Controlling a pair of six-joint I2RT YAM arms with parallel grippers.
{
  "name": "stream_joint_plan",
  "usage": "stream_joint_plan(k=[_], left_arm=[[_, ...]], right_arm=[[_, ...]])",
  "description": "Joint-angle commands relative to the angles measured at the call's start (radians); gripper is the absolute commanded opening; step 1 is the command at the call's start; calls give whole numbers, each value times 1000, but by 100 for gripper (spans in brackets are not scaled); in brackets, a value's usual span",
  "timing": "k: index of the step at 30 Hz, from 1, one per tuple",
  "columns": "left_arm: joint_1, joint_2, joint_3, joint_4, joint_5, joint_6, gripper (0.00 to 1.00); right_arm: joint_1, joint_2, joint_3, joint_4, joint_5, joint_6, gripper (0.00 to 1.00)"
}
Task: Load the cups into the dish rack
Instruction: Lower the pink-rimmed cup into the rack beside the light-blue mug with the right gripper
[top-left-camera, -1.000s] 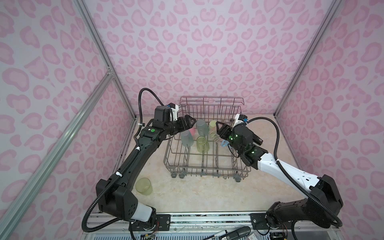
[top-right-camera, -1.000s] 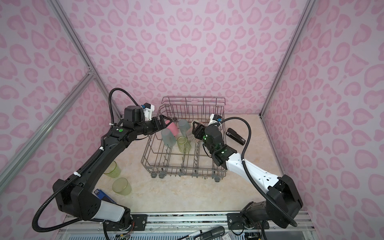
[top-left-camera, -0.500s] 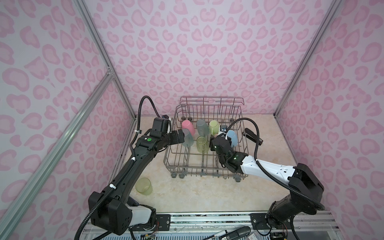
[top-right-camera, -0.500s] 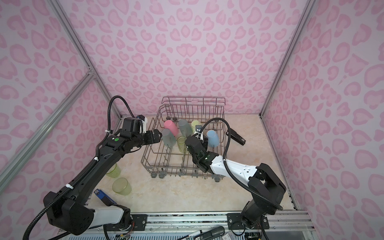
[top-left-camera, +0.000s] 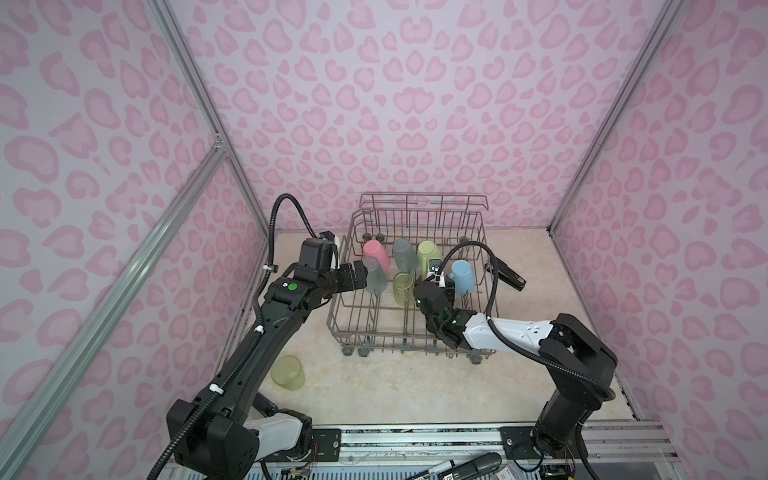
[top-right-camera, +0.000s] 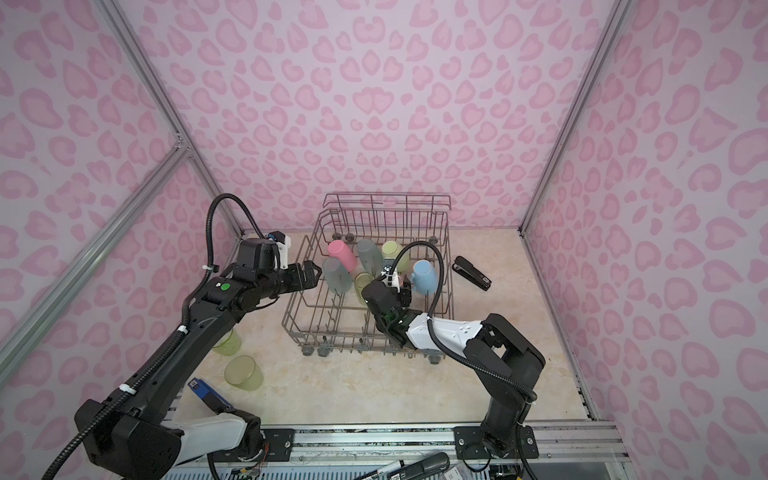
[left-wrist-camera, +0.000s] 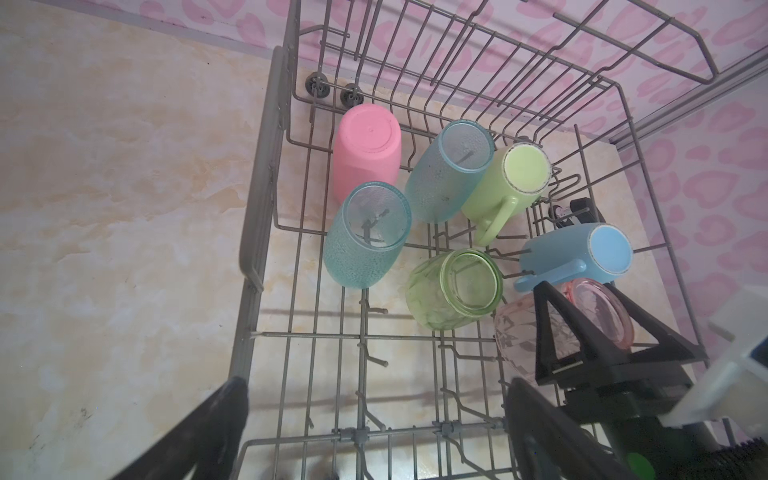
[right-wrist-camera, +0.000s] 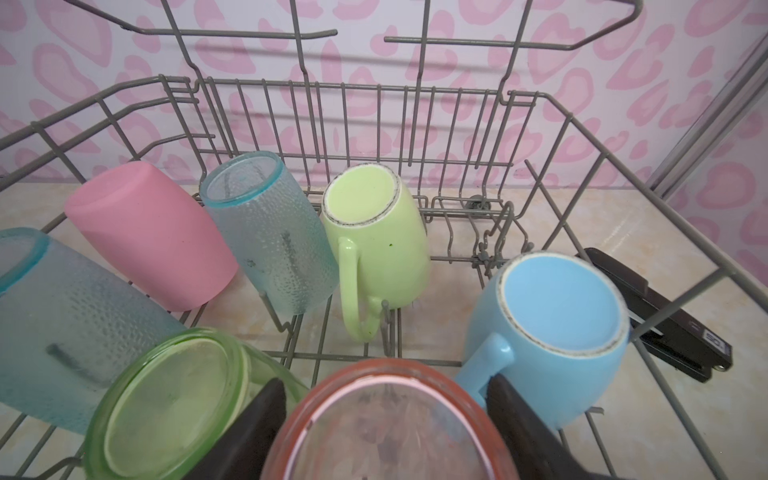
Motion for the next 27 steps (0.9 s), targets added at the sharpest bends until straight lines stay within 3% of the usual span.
stream_joint_plan(k=[1,17,27], left_arm=[[1,-5,-2,13,-8,5,98],[1,-14,-6,29,-14,-23,98],[1,-17,-7,24,-18,-26,97]], right_arm=[[0,26,-10,20,6,17,62],[27,4,-74,-22,29,54,67],[27,-27,-38,-122,-52,86,89]])
